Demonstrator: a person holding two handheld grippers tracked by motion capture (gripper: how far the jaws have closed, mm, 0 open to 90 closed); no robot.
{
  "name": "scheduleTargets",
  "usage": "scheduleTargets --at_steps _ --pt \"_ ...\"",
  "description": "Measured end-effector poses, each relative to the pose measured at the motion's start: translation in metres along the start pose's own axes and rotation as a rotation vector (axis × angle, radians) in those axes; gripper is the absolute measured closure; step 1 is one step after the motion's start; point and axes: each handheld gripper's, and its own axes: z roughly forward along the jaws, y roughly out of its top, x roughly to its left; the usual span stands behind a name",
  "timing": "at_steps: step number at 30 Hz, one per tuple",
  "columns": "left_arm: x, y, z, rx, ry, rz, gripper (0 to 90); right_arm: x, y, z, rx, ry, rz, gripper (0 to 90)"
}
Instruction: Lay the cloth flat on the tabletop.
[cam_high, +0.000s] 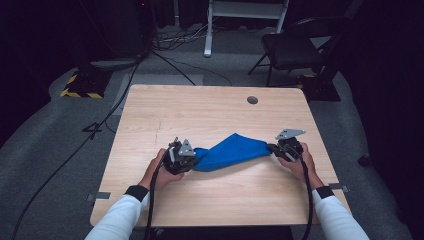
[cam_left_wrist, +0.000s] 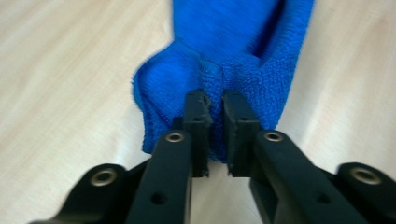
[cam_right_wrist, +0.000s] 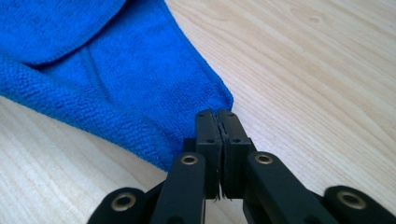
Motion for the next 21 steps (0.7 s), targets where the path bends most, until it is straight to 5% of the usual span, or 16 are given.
scheduleTargets --at_steps 4,6,10,14,18,21 --pt "-0.017 -0.001 -0.004 0.019 -0.065 0.046 65.9 0.003 -0.001 0.0 0.003 0.011 -0.017 87.9" --pt "-0.025 0.001 -0.005 0.02 -0.054 0.06 58.4 0.005 -0.002 0.002 0.011 0.009 -0.023 87.4" --pt "-0.029 0.011 -0.004 -0.036 -0.049 0.018 44.5 0.007 -0.002 0.004 0.017 0.009 -0.033 87.3" --pt "-0.028 0.034 0.001 -0.057 -0.007 0.031 30.7 0.008 -0.001 0.003 0.007 0.007 -0.037 87.1" --pt "-0.029 0.062 0.018 -0.064 -0.034 0.055 30.3 0.009 0.0 0.005 0.003 0.016 -0.04 87.1" --pt "-0.033 0.077 0.041 -0.012 -0.054 0.087 30.8 0.009 0.0 0.005 0.001 0.024 -0.037 87.1"
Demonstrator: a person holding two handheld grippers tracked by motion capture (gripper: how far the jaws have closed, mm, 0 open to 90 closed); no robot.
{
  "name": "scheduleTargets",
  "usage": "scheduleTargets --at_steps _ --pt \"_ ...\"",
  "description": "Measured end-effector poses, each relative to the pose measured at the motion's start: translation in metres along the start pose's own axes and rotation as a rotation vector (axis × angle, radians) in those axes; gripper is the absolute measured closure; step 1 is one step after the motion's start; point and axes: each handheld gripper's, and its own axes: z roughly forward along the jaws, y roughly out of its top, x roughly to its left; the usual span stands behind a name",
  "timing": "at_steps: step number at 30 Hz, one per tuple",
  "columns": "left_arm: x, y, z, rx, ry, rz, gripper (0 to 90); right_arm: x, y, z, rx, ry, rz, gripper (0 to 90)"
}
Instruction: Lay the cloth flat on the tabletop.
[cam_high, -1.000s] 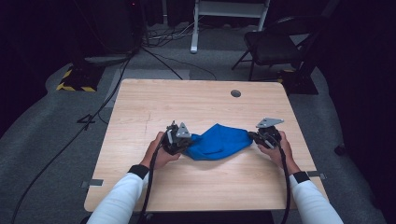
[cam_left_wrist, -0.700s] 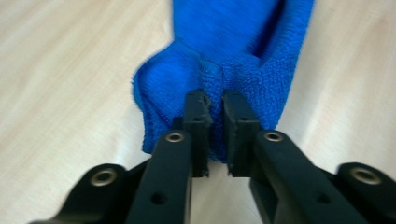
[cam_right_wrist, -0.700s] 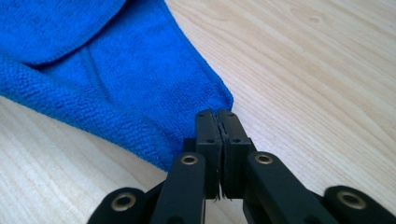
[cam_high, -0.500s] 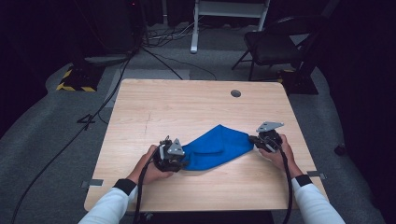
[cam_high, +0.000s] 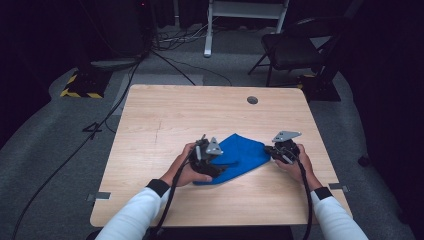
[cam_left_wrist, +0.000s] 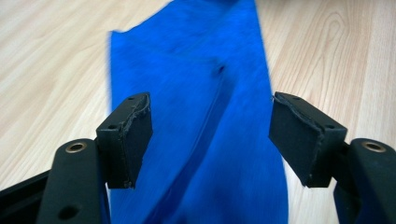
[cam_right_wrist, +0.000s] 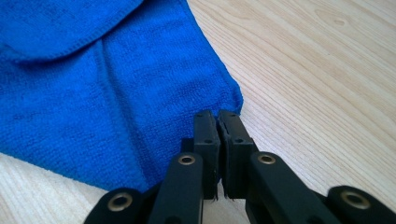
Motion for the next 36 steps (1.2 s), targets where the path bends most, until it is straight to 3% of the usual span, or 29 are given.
scheduleTargets --at_steps 3,6,10,14,20,25,31,33,34,36 --pt "-0.001 0.01 0.021 0.086 0.029 0.043 31.9 0.0 0.0 0.0 0.0 -0.003 -0.001 87.2" --pt "0.003 0.019 0.035 0.117 0.031 0.025 36.7 0.0 0.0 0.001 -0.003 -0.005 -0.003 87.4" --pt "0.01 0.022 0.047 0.144 -0.001 0.028 43.3 0.001 0.001 0.001 -0.005 -0.002 -0.007 87.4" --pt "0.012 0.02 0.055 0.157 -0.004 0.042 47.5 0.0 0.001 0.002 -0.006 0.002 -0.01 87.5" --pt "0.013 0.018 0.06 0.124 -0.036 0.038 63.2 0.0 0.001 0.003 -0.007 0.0 -0.01 87.5" --pt "0.014 0.015 0.058 0.091 -0.032 0.057 86.6 0.0 0.0 0.004 -0.002 -0.004 -0.006 88.1" --pt "0.023 0.014 0.042 0.023 -0.007 0.045 88.6 -0.002 0.001 0.0 -0.017 -0.017 -0.007 88.8" --pt "0.031 0.017 0.027 -0.022 0.013 0.033 88.7 -0.004 0.005 -0.007 -0.045 -0.02 0.001 89.0" --pt "0.031 0.017 0.027 -0.022 0.013 0.033 88.7 -0.006 0.006 -0.01 -0.056 -0.026 -0.001 89.1" --pt "0.038 0.023 0.01 -0.065 0.048 0.029 88.7 -0.007 0.011 -0.017 -0.078 -0.037 -0.003 89.1"
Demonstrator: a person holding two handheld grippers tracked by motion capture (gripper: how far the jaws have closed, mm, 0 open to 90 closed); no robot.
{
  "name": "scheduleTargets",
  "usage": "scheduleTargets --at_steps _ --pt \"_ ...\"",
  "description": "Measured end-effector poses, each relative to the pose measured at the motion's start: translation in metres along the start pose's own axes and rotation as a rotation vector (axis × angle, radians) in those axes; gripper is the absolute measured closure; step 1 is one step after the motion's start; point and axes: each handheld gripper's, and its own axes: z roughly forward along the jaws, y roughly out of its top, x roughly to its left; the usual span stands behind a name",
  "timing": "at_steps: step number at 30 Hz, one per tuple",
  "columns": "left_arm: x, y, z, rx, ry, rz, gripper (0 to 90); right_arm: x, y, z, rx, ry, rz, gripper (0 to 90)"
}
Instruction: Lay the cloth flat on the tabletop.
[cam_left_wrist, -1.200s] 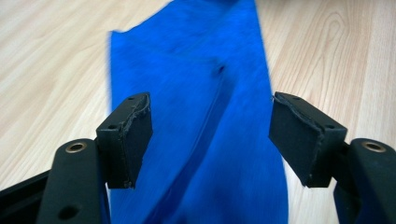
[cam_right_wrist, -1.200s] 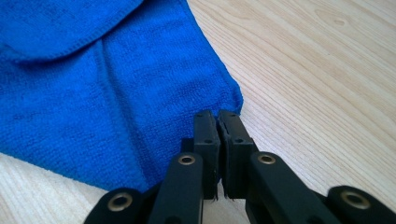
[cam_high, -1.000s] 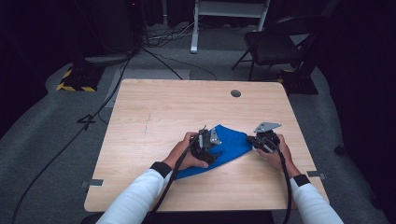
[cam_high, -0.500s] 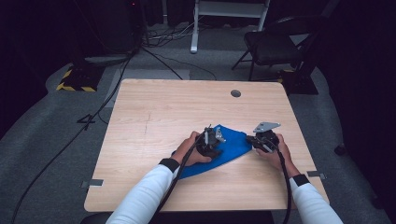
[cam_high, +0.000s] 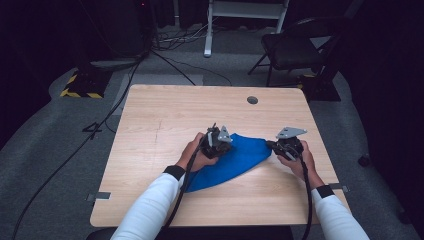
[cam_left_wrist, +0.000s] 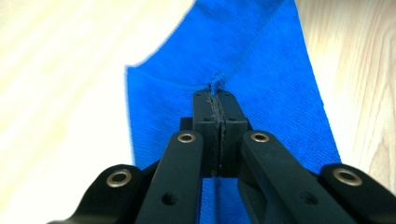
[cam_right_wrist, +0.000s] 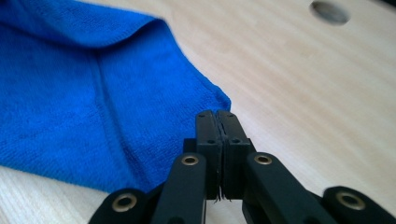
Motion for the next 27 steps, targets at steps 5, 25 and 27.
scheduleTargets --at_steps 5,25,27 --pt "0.015 0.013 -0.028 -0.063 0.052 -0.006 88.8 -0.01 0.019 -0.021 -0.08 -0.029 0.017 89.2" --pt "0.044 0.045 -0.148 -0.316 0.241 0.006 88.9 -0.021 0.097 -0.113 -0.316 -0.142 -0.06 89.2" --pt "0.044 0.043 -0.155 -0.327 0.249 0.009 88.8 -0.021 0.098 -0.115 -0.329 -0.141 -0.061 89.2"
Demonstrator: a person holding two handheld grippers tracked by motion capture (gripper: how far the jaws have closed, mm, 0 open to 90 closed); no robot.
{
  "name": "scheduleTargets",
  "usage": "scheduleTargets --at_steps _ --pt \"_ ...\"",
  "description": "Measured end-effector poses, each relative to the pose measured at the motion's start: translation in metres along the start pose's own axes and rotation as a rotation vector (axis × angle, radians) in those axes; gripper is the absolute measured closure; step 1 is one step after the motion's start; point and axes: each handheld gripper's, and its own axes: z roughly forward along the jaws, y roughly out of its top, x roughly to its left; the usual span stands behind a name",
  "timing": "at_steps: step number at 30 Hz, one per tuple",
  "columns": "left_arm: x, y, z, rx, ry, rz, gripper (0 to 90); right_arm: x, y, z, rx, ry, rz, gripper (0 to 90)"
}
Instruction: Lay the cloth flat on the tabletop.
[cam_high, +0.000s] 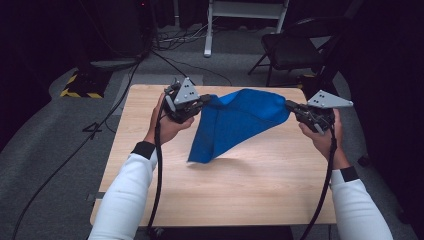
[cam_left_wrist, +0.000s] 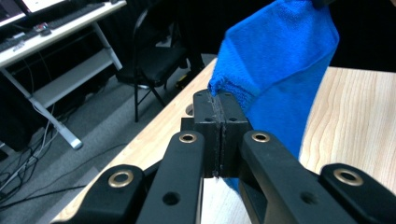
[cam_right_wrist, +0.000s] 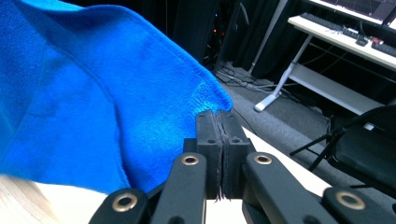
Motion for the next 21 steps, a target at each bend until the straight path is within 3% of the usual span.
scheduleTargets --at_steps 6,7,10,15,21 --pt "0.004 0.003 -0.016 -0.042 0.014 -0.002 88.8 -0.001 0.002 -0.008 -0.042 0.006 0.004 89.2" --pt "0.006 0.004 -0.021 -0.058 0.012 -0.012 88.9 -0.002 0.006 -0.017 -0.077 0.005 0.005 89.2" --pt "0.007 0.006 -0.027 -0.059 0.021 -0.001 88.8 -0.004 0.01 -0.023 -0.102 0.008 0.011 89.2" --pt "0.008 0.009 -0.031 -0.063 0.043 0.003 88.8 0.001 0.021 -0.028 -0.091 0.003 -0.034 89.2" --pt "0.011 0.009 -0.037 -0.079 0.049 -0.011 88.7 0.002 0.024 -0.032 -0.112 0.001 -0.032 89.2"
